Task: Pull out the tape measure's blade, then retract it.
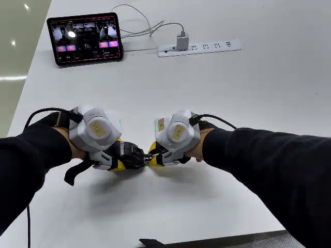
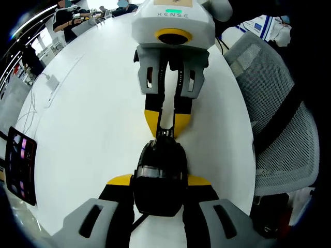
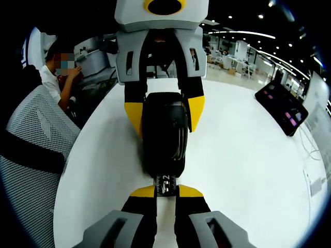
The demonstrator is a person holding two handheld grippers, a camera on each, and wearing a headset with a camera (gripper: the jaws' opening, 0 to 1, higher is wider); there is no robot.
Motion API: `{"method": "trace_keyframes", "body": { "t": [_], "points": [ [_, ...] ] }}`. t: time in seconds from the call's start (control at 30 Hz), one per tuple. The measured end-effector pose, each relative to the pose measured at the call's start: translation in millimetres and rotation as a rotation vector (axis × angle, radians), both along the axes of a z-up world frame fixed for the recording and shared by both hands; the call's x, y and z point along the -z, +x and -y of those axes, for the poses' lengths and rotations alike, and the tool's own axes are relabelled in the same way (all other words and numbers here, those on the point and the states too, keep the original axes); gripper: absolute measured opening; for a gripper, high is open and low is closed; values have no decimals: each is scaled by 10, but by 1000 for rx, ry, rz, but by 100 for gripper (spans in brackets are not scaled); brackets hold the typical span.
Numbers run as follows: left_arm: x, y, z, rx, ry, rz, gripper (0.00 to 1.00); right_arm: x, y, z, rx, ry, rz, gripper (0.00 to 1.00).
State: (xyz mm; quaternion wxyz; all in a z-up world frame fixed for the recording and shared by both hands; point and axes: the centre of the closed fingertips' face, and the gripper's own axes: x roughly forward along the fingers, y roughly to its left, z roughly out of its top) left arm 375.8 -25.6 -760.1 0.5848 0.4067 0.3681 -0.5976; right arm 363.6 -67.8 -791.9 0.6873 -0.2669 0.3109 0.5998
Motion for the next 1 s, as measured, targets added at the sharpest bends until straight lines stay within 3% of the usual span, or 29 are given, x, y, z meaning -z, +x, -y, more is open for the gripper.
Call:
{"method": "trace_keyframes", "body": {
  "t": [1.0],
  "points": [
    [-12, 3, 12, -15, -14, 1, 30, 2, -2, 155, 29, -18, -15, 8]
  ]
}}
